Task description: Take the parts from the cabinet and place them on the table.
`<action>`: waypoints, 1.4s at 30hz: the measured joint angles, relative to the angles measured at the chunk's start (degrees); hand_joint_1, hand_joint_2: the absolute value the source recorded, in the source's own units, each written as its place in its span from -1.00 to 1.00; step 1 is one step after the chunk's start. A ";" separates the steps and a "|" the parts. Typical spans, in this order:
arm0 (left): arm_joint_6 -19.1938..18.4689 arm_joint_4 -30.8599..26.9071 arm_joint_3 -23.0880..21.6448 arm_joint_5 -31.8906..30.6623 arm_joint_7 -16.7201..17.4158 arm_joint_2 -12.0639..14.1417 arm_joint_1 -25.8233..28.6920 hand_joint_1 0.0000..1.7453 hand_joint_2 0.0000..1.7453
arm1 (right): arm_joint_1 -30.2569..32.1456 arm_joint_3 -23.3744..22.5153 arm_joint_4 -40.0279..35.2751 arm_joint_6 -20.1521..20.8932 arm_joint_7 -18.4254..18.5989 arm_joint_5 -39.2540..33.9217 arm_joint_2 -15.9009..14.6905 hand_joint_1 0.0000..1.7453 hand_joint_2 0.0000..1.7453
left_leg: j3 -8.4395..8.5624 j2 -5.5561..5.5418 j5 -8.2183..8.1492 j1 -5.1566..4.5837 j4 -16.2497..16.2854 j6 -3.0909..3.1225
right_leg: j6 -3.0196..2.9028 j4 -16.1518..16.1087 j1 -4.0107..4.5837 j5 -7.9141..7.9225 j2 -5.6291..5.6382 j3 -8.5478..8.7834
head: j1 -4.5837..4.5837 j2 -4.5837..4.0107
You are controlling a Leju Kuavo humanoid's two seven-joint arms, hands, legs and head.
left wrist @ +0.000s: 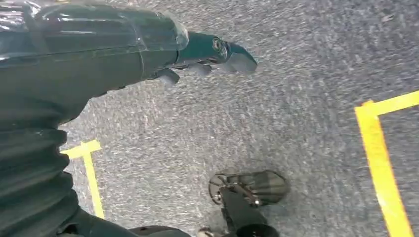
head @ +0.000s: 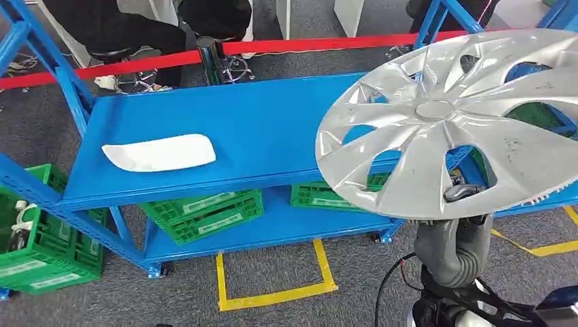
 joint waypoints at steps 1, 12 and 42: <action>0.00 -0.04 0.11 -0.17 -0.13 0.00 -0.01 -1.00 1.00 | -0.13 0.00 -0.02 0.00 -0.24 0.09 0.11 1.00 1.00 | -0.42 0.04 0.24 -0.41 0.34 -0.23 | -0.35 -4.51 0.32 -0.75 0.02 3.17 | 0.11 0.00; -0.24 -0.13 0.20 -0.46 -0.44 0.37 0.16 -1.00 1.00 | 0.49 0.04 0.96 0.42 -2.88 -0.13 2.05 1.00 1.00 | -4.42 0.04 -8.74 0.83 17.23 -3.53 | -2.63 -6.03 0.17 2.69 -0.46 -2.85 | -1.90 0.00; -0.87 -0.50 0.79 -0.28 -2.16 -0.68 0.30 -1.00 1.00 | 0.12 0.85 3.19 1.01 -2.84 -0.59 3.06 1.00 1.00 | -6.47 0.01 -9.72 0.73 18.61 -2.83 | -3.04 -7.63 0.63 2.58 -0.79 -1.25 | -1.47 0.00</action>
